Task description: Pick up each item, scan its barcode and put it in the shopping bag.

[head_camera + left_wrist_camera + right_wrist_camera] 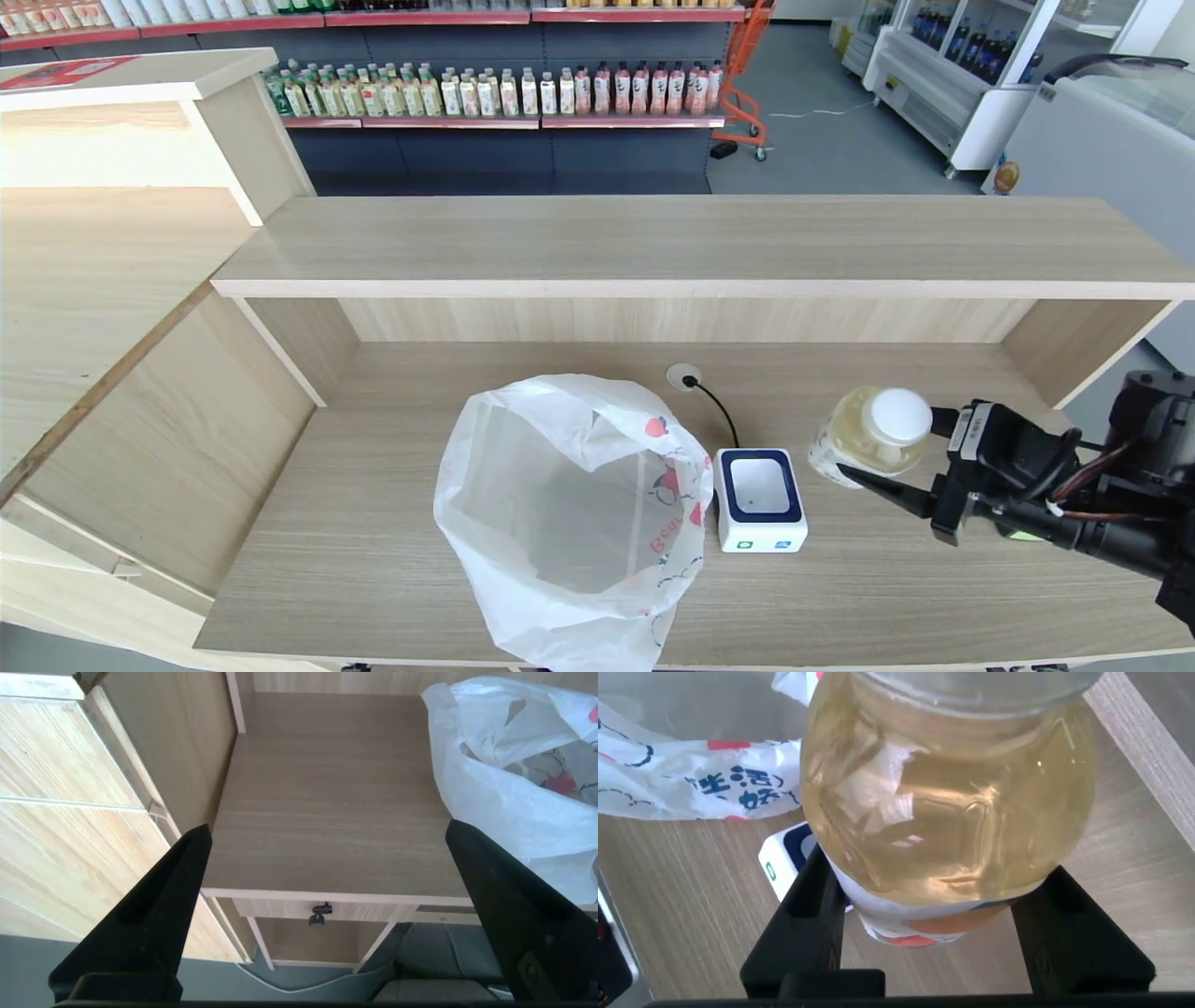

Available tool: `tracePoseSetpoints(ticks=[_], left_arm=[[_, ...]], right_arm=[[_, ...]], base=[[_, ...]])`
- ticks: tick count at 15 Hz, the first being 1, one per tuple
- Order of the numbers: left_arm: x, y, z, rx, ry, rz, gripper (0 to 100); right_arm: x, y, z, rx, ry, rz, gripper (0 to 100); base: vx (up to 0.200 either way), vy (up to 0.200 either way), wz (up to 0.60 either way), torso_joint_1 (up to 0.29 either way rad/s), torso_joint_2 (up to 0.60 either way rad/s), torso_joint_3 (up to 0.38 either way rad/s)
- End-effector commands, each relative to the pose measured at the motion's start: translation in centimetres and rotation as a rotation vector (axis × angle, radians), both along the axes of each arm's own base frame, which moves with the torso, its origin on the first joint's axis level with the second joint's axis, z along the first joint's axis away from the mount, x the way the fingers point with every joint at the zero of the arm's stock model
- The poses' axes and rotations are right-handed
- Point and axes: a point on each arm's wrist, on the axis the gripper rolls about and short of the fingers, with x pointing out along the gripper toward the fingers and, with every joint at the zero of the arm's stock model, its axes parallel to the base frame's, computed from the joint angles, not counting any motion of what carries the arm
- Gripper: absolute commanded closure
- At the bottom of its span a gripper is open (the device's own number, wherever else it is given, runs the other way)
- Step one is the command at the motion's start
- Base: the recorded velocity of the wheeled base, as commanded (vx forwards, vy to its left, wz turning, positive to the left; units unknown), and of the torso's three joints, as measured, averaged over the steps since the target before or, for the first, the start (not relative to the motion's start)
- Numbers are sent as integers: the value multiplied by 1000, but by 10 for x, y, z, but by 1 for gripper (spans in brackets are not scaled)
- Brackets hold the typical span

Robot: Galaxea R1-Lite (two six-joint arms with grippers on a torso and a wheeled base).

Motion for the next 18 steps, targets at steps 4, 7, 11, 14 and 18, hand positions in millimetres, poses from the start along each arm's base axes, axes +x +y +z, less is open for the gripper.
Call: tracePoseSetpoints(ticks=[4,7,11,14,18], left_arm=[[0,0,0,0,0,0,0],[0,0,0,0,0,0,0],[0,0,0,0,0,0,0],[0,0,0,0,0,0,0],[0,0,0,0,0,0,0]], right_arm=[[22,-12,-41,-78,42,97,100],[39,-10,-45,-89,11,135,100],[49,-9,-51,-103,0,163,100],[60,-5,-56,-119,-18,177,100],[74,6,-59,-120,-40,212,100]], base=[[0,0,0,0,0,0],[0,0,0,0,0,0],[0,0,0,0,0,0],[0,0,0,0,0,0],[0,0,0,0,0,0]])
